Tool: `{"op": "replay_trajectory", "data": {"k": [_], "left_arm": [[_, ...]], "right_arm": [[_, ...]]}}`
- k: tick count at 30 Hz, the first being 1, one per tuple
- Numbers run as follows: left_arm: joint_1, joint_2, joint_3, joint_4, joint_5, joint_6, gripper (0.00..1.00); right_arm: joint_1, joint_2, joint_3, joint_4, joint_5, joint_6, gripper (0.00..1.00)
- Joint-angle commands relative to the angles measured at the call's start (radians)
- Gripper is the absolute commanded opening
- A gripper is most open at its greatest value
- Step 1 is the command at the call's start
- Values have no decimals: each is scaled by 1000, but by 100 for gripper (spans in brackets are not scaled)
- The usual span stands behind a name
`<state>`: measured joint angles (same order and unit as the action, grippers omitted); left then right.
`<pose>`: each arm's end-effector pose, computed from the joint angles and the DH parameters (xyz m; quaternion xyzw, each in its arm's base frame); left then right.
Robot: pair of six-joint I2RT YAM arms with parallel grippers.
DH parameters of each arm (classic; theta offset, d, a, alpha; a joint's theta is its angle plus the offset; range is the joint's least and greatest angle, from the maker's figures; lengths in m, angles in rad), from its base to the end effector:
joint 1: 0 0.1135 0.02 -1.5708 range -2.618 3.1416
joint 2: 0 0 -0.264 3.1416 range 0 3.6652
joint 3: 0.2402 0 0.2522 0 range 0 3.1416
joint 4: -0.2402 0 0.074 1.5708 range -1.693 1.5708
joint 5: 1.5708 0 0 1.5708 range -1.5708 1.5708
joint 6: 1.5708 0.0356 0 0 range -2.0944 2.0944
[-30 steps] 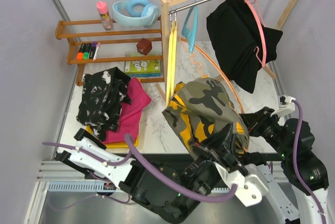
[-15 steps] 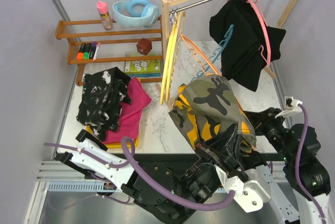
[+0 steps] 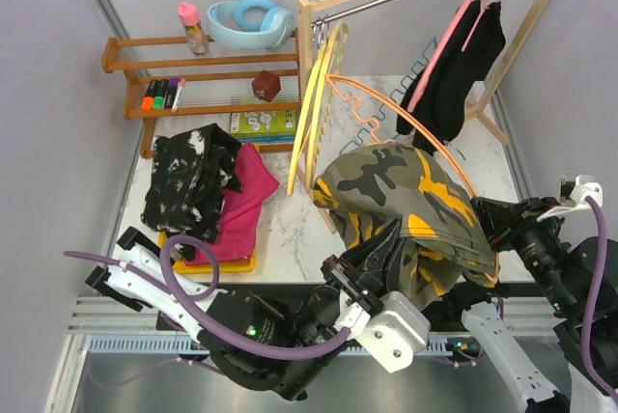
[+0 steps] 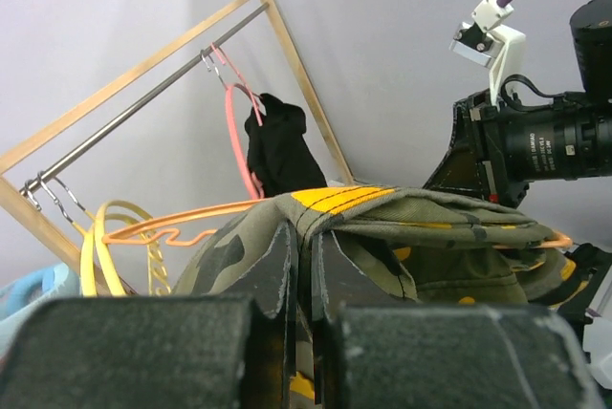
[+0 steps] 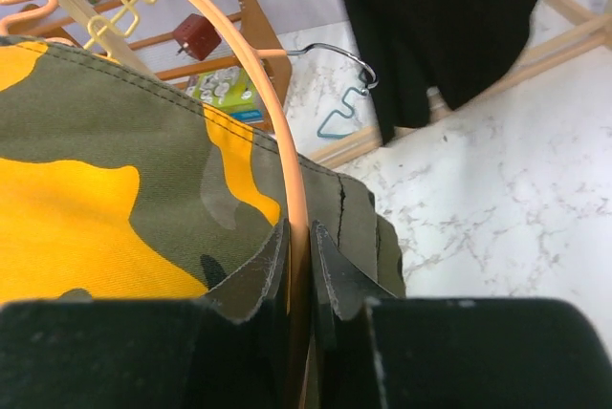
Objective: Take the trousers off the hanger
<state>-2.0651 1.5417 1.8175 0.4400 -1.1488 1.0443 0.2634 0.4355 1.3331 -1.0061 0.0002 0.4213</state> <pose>-0.1130 -0.2782 0.5600 0.3401 0.5000 -0.1767 0.7766 -0.0044 -0.0012 0.4419 0.0588 0.7421 0.2241 0.6290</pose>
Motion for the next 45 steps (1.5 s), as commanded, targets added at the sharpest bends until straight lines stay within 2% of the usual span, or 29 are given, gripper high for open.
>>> {"op": "replay_trajectory", "data": {"k": [1, 2, 5, 8, 10, 15, 16, 21, 24, 25, 28, 29, 30, 31, 34, 37, 41, 43, 44, 45], "left_arm": [[25, -45, 149, 140, 127, 43, 2], [37, -23, 219, 68, 186, 34, 2], [46, 79, 351, 7, 270, 81, 2], [54, 179, 425, -15, 261, 161, 2], [57, 199, 404, -3, 239, 189, 2], [60, 202, 197, 161, 123, 234, 2], [60, 198, 142, 160, 112, 191, 2], [62, 187, 71, 77, 60, 13, 2], [69, 166, 68, -155, 87, -241, 3], [82, 149, 72, -297, 110, -401, 4], [132, 121, 74, -510, 239, -675, 8], [146, 115, 69, -535, 271, -729, 8], [172, 109, 54, -550, 305, -800, 3], [180, 100, 48, -557, 335, -819, 2], [195, 100, 54, -580, 327, -813, 2], [195, 61, 16, -595, 330, -817, 2], [212, -12, -64, -595, 360, -879, 2], [215, -32, -98, -600, 328, -882, 2], [215, -38, -112, -603, 316, -883, 2], [215, -60, -150, -612, 304, -891, 2]], "right_arm": [[-7, -27, 50, -49, 49, -167, 0], [-6, -33, 84, -45, 37, -167, 0], [-6, -41, 168, -26, 1, -151, 0], [-4, -3, 285, -69, -54, -113, 0], [-6, 8, 345, -101, -65, -87, 0], [-4, 60, 474, -181, -74, -36, 0], [-3, 66, 512, -189, -74, -23, 0], [23, 111, 572, -210, -66, 85, 0], [31, 120, 577, -197, -45, 126, 0], [33, 124, 583, -196, -42, 138, 0], [39, 158, 603, -169, -80, 194, 0], [39, 160, 600, -148, -94, 204, 0], [39, 163, 586, -141, -100, 221, 0], [39, 164, 577, -137, -115, 220, 0], [39, 146, 505, -131, -143, 192, 0], [39, 132, 381, -178, -235, 149, 0], [37, 97, 180, -309, -267, 88, 2], [37, 86, 92, -362, -249, 88, 11], [37, 80, 77, -411, -230, 94, 25], [37, 72, 68, -440, -159, 103, 32]]}}
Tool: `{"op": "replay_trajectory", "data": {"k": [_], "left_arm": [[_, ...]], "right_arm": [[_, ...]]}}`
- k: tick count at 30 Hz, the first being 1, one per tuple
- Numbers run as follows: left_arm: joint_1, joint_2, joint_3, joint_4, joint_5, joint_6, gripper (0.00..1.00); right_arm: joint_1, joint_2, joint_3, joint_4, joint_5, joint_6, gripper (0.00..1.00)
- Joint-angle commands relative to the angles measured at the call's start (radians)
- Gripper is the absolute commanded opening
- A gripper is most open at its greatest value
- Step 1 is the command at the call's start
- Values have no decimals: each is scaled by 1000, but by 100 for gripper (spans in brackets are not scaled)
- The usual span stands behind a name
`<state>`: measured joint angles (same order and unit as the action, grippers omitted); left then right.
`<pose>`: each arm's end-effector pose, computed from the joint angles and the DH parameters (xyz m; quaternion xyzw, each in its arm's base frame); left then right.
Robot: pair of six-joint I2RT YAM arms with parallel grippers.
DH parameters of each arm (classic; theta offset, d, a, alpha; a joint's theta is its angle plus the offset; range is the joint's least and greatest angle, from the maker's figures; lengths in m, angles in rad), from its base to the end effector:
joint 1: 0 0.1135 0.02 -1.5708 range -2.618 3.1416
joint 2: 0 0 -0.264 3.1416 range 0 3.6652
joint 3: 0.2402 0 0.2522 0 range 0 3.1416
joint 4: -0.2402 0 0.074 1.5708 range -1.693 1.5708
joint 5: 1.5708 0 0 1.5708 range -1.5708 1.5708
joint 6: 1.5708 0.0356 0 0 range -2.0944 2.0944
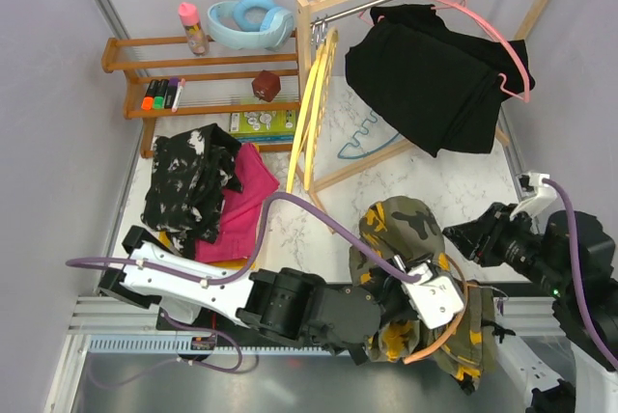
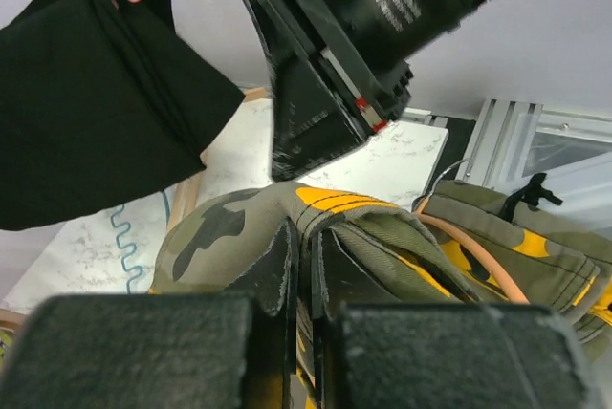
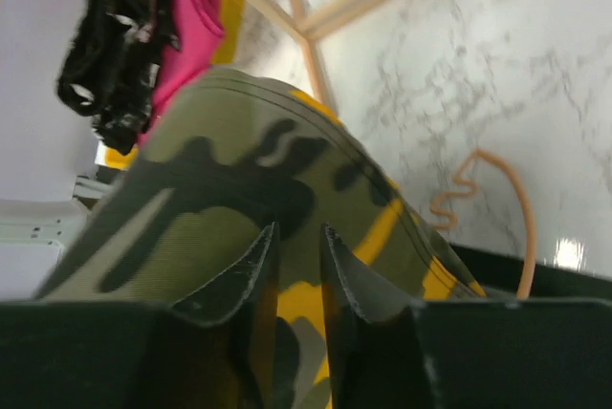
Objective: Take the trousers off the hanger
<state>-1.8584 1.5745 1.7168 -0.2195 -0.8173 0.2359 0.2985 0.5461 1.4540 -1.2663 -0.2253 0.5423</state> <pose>-0.0752 -0.3459 0.4640 0.4482 0.5705 -0.2512 0.6407 -0.0027 0.0075 0.4425 0.0357 0.8183 0.3154 0.4791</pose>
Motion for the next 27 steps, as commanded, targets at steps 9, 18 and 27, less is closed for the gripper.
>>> {"op": "replay_trajectory", "data": {"k": [9, 18, 27], "left_arm": [[21, -215, -322, 94, -25, -216, 2], [122, -336, -583, 75, -5, -360, 2], [162, -418, -675, 144, 59, -374, 2]], "right_arm": [[88, -117, -305, -193, 92, 223, 73], [88, -72, -497, -162, 297, 281, 84], [90, 158, -642, 120, 249, 311, 76]]}}
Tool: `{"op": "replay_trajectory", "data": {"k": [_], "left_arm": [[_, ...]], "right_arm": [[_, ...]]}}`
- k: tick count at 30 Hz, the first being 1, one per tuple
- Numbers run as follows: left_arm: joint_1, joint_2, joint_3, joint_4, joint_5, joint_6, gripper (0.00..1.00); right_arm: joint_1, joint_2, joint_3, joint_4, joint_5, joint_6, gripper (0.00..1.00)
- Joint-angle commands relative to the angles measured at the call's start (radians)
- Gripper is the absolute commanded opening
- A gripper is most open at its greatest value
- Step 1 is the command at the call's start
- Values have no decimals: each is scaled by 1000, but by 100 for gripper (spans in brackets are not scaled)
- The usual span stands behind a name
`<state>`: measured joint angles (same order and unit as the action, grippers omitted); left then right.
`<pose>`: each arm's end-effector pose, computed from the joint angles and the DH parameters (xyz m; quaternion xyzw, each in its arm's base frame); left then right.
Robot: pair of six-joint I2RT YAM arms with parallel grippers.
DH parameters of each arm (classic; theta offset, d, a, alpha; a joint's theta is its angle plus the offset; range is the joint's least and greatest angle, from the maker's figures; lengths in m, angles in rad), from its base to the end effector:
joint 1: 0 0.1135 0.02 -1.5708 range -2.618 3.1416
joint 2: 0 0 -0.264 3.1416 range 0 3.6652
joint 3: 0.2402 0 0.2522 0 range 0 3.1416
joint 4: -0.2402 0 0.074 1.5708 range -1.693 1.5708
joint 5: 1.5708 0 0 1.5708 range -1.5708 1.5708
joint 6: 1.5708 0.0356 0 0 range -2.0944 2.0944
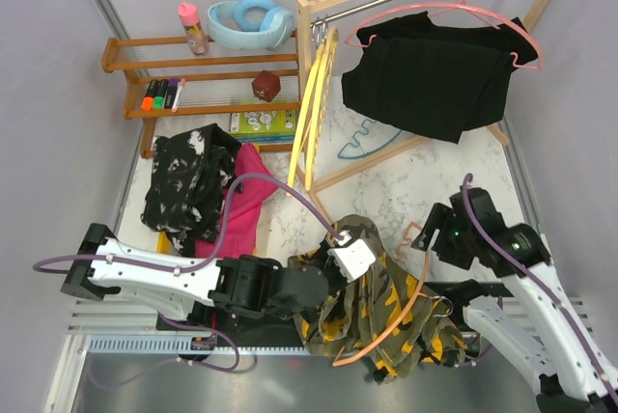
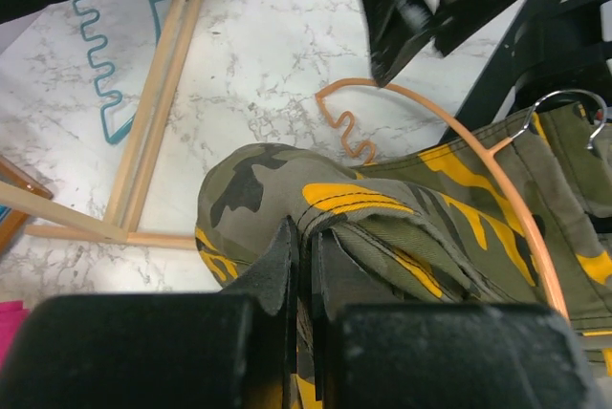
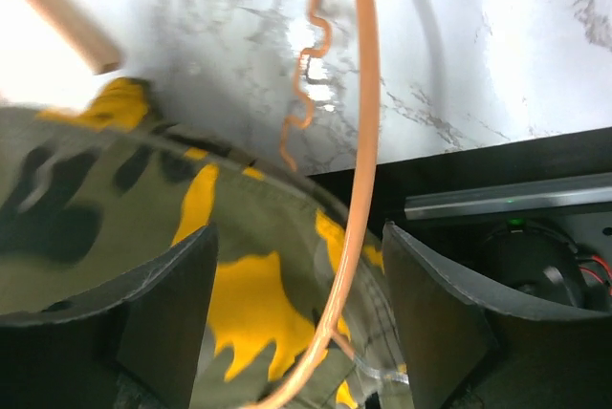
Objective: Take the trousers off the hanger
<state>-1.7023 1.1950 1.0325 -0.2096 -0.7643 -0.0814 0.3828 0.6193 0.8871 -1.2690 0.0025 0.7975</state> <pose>-0.0106 -0.2683 0.3424 0.4102 0.6804 -0.2140 0.5683 0.0784 0.0315 0.2971 0.1979 0.9391 0.1554 0.2341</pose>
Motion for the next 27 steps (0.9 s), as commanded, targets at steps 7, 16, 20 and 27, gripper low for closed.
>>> {"op": "replay_trajectory", "data": {"k": [7, 16, 20, 27], "left_arm": [[7, -98, -38, 157, 30, -81, 2], [7, -123, -19, 147, 80, -61, 2], [6, -120, -12, 130, 108, -78, 2], [6, -126, -15, 21, 203, -175, 2]], "right_arm": [[4, 190, -164, 192, 59, 117, 68], [4, 195, -293, 361, -31, 127, 52], [4, 110, -358, 444, -59, 132, 23], [5, -160, -262, 375, -107, 134, 0]]}}
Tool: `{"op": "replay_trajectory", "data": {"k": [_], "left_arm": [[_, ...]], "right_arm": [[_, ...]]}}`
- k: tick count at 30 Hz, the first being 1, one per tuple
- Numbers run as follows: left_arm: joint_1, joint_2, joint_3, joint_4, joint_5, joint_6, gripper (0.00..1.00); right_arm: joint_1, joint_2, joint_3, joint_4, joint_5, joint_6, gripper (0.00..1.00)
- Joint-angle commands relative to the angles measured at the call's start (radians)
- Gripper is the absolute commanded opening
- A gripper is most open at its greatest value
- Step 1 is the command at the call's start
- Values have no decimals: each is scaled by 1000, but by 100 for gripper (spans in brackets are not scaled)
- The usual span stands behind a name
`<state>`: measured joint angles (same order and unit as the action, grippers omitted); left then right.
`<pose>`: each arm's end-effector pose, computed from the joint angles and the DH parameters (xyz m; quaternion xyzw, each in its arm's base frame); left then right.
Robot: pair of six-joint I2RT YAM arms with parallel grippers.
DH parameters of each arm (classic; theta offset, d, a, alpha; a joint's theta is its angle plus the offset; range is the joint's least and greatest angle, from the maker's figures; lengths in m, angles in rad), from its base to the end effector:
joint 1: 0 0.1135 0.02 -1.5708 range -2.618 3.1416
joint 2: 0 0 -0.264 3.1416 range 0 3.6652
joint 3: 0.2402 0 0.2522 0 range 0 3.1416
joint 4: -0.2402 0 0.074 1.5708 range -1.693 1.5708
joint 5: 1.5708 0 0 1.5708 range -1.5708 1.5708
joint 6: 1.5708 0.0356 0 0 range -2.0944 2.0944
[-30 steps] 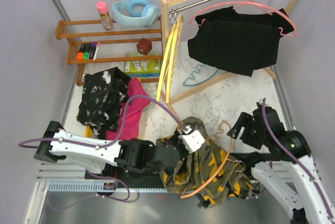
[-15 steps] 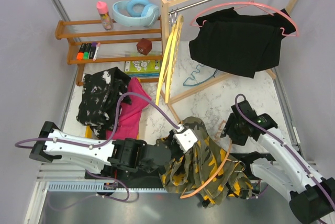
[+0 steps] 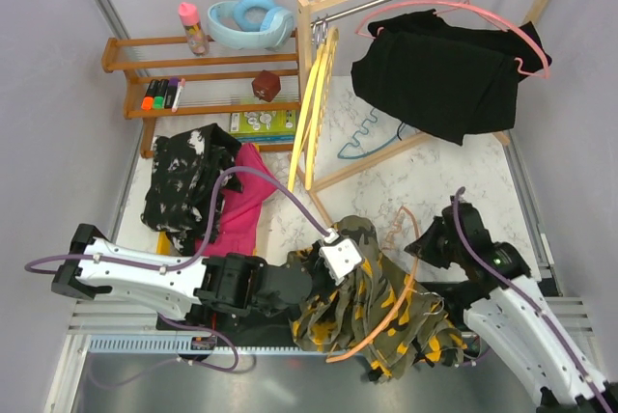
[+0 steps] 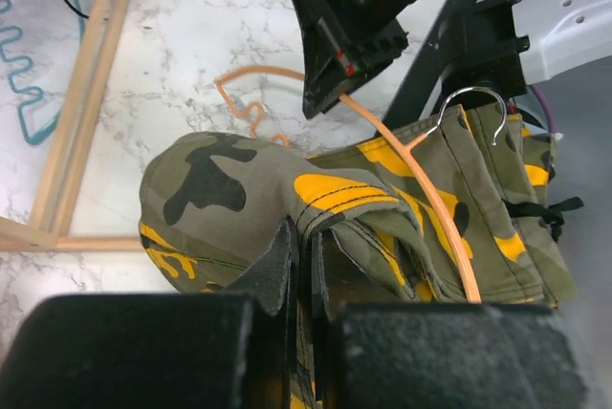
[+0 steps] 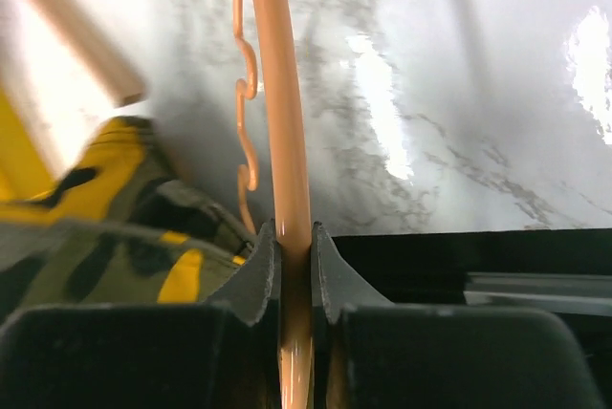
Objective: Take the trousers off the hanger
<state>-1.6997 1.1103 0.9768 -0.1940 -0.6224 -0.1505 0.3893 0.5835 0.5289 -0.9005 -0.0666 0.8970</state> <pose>-0.0117 -0.2515 0.3438 0.4138 0.6778 -0.2930 0.5324 0.1016 0.0442 0.2161 0.2294 0.9245 0.2070 0.2233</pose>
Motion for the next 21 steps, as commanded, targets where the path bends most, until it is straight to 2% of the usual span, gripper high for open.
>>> {"op": "replay_trajectory", "data": {"k": [1, 4, 8, 10, 12, 15, 17, 18, 19, 20, 21], "left_arm": [[5, -43, 40, -21, 62, -119, 2], [5, -47, 45, -44, 75, -161, 2], [2, -11, 86, -36, 122, -170, 2], [0, 17, 108, -36, 148, -164, 3], [-6, 45, 126, -30, 189, -156, 9], [-28, 72, 148, -10, 214, -132, 24], [-38, 80, 172, -8, 219, -118, 42], [-40, 79, 178, -10, 214, -118, 52], [-43, 72, 183, -10, 208, -132, 77], [-46, 62, 184, -13, 193, -145, 83], [-48, 22, 181, -22, 141, -159, 96]], "right_arm": [[-3, -138, 129, -50, -29, 22, 0], [-3, -154, 294, -150, -12, -65, 0], [-4, -182, 518, -189, -12, -170, 0], [-3, -186, 569, -201, -38, -225, 0], [-3, -198, 618, -193, -74, -260, 0], [-4, -177, 675, -218, -81, -334, 0], [-3, -157, 713, -230, -91, -365, 0], [-3, -152, 729, -230, -99, -368, 0], [-3, -149, 762, -230, -108, -371, 0], [-3, -136, 776, -230, -122, -382, 0], [-3, -131, 789, -230, -145, -386, 0]]}}
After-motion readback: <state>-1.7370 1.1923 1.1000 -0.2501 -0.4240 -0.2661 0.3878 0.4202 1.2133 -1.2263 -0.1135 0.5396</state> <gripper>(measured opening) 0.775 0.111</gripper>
